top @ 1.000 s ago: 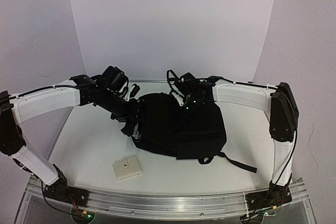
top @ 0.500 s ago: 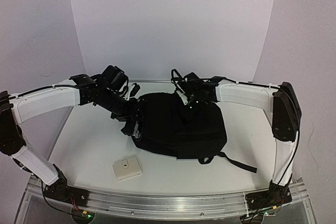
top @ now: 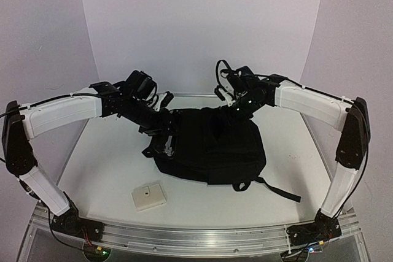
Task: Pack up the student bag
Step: Place the stationery in the student bag.
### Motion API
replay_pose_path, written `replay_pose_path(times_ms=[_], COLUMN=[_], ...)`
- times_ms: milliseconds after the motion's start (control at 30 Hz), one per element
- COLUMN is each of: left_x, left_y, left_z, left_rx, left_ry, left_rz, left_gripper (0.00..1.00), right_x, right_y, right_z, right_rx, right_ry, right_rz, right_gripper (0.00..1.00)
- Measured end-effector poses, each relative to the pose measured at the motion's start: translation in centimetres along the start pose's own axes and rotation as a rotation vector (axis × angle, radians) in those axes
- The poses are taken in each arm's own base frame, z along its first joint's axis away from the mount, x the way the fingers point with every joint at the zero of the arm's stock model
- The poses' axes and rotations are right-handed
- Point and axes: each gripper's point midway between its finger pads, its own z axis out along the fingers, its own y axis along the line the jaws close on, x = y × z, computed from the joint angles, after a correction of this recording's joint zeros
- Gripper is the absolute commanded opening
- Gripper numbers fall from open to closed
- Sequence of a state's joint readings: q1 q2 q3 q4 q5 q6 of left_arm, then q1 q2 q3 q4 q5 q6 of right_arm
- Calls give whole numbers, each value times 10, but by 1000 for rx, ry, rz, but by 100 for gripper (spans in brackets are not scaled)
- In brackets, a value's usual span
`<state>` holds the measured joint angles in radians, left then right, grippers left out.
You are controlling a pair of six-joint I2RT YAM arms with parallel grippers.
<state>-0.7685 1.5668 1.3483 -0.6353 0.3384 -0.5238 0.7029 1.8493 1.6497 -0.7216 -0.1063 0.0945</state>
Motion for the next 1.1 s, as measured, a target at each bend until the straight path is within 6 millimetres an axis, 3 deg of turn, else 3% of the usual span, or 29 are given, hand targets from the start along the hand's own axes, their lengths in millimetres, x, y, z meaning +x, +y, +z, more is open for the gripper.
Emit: replay_pose_path(times_ms=[133, 433, 600, 767, 1100], left_x=[-13, -35, -28, -16, -26], left_y=[-21, -65, -68, -57, -60], left_z=[13, 48, 80, 109, 127], left_rx=[102, 357, 474, 552, 681], left_ry=[9, 71, 168, 271, 396], left_rz=[24, 74, 36, -53, -161], left_gripper=[0, 0, 0, 0, 0], right_x=[-8, -5, -4, 0, 3], right_y=[5, 6, 6, 4, 10], right_z=[-18, -17, -18, -22, -26], right_rx=[-34, -55, -60, -62, -116], right_ry=[-40, -37, -44, -49, -61], right_rz=[3, 6, 7, 11, -2], right_gripper=[0, 0, 0, 0, 0])
